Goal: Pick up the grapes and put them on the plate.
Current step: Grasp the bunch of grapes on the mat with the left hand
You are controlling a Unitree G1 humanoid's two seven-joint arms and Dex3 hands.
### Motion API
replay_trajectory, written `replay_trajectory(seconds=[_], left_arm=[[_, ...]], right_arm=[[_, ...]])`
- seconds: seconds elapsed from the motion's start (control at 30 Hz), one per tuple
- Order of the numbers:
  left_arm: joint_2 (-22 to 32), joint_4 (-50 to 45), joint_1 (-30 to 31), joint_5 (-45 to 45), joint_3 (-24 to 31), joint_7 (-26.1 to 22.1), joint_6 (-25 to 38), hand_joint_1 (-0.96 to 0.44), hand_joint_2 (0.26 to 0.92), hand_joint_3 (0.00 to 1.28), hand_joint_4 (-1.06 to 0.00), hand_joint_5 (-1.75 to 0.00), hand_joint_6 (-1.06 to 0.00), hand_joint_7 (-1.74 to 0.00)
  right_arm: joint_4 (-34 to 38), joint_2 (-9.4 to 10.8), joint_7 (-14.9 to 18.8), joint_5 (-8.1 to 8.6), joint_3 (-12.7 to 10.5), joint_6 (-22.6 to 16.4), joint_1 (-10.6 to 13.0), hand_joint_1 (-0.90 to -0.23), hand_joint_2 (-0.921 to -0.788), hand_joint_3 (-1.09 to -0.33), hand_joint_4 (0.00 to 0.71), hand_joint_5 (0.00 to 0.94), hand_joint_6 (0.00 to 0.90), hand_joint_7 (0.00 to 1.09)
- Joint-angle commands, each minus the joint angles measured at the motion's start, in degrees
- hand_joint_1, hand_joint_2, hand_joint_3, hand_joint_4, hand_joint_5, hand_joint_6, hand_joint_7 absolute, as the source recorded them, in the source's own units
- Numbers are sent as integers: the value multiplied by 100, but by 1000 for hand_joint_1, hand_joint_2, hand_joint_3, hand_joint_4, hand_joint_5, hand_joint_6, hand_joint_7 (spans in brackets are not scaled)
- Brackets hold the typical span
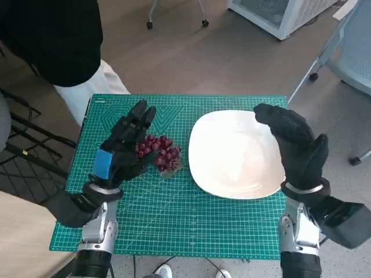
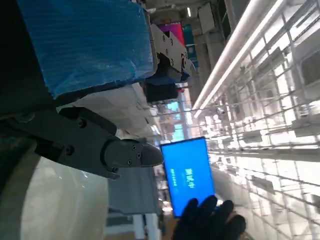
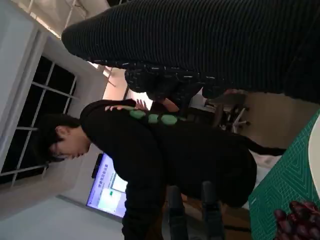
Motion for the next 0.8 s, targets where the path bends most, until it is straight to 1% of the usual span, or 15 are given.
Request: replay_trajectory(seconds=[0.03,0.1,0.2,0.3,0.4,0.53,0.8], left_arm=[[979,-667,-73,1494,-198,177,393,-391,896,77,-65,1,-143,0],[1359,-1118,-33,2145,-286,149,869,-438,867,46,-30,1,-76,1],[1684,-1779,23,2904,-419,-5,1737,-499,819,18,-10,1,-27,1],[1818,-2343,37,3550,-584,-218,2711,-520,761,6,-3,1,-17,-3],[1807,-2605,-6,3998,-755,-300,3389,-497,712,2,0,1,-38,-14],[1732,-2609,-117,4374,-974,-271,3925,-459,681,1,1,1,-69,-24],[1704,-2245,-433,4795,-1436,-215,4571,-432,672,1,1,1,-94,-24]], right_arm=[[9,-29,-10,-31,-1,90,40,-507,-921,-621,248,0,-1,490],[13,-32,-13,-39,-1,88,36,-507,-921,-621,248,0,-1,490],[19,-36,-17,-45,-1,92,27,-507,-921,-622,247,0,-1,489],[38,-42,-17,-42,-7,100,10,-507,-921,-623,247,0,-1,488],[60,-46,-5,-25,-14,109,-5,-507,-921,-624,246,0,-1,487],[58,-44,-3,-12,-17,122,-6,-503,-921,-625,246,0,-1,487],[-22,-28,-33,-23,-14,172,10,-502,-921,-627,246,0,-1,486]])
